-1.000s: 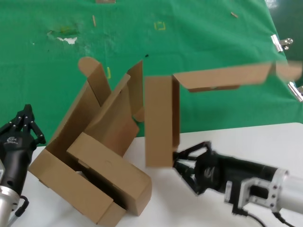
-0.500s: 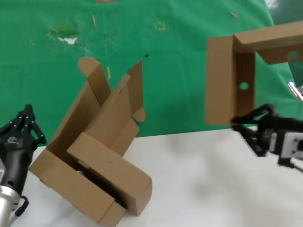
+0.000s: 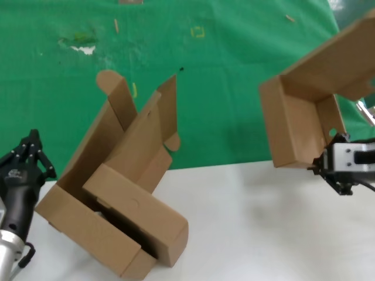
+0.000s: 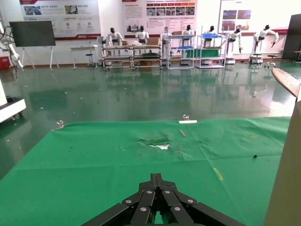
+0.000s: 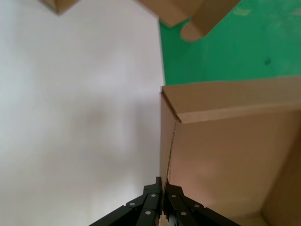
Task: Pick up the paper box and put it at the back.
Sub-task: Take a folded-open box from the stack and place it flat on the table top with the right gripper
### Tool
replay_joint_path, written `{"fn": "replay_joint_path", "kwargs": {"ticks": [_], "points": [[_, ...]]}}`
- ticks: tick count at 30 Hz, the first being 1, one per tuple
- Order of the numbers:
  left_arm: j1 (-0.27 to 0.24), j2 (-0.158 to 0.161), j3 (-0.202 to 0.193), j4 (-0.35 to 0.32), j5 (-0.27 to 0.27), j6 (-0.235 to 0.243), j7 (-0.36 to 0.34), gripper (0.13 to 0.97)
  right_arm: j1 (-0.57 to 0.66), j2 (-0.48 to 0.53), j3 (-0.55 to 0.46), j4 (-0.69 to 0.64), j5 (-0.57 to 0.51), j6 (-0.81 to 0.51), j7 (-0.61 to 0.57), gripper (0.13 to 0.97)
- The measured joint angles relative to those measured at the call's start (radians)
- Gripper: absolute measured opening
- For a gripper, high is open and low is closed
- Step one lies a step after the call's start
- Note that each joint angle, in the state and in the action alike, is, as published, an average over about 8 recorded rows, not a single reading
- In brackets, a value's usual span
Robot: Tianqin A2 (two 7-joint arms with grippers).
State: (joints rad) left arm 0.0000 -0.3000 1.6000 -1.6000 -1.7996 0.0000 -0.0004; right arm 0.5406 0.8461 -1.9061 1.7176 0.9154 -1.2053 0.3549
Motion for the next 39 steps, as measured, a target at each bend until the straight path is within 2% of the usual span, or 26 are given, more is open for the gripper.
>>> {"fn": "replay_joint_path", "kwargs": {"ticks": [7, 15, 25, 39], "points": [[0.0, 0.0, 0.0, 0.0, 0.0, 0.0, 0.0, 0.14, 0.21, -0.147, -0.147, -0.18, -0.102, -0.125, 0.001, 0.138], [0.0, 0.0, 0.0, 0.0, 0.0, 0.0, 0.0, 0.14, 0.382, -0.326, -0.28, -0.447, -0.2, -0.136, -0.039, 0.138], [0.0, 0.0, 0.0, 0.0, 0.0, 0.0, 0.0, 0.14, 0.48, -0.456, -0.367, -0.687, -0.271, -0.083, -0.056, 0.137], [0.0, 0.0, 0.0, 0.0, 0.0, 0.0, 0.0, 0.14, 0.562, -0.585, -0.41, -0.945, -0.323, 0.06, -0.015, 0.137]]}}
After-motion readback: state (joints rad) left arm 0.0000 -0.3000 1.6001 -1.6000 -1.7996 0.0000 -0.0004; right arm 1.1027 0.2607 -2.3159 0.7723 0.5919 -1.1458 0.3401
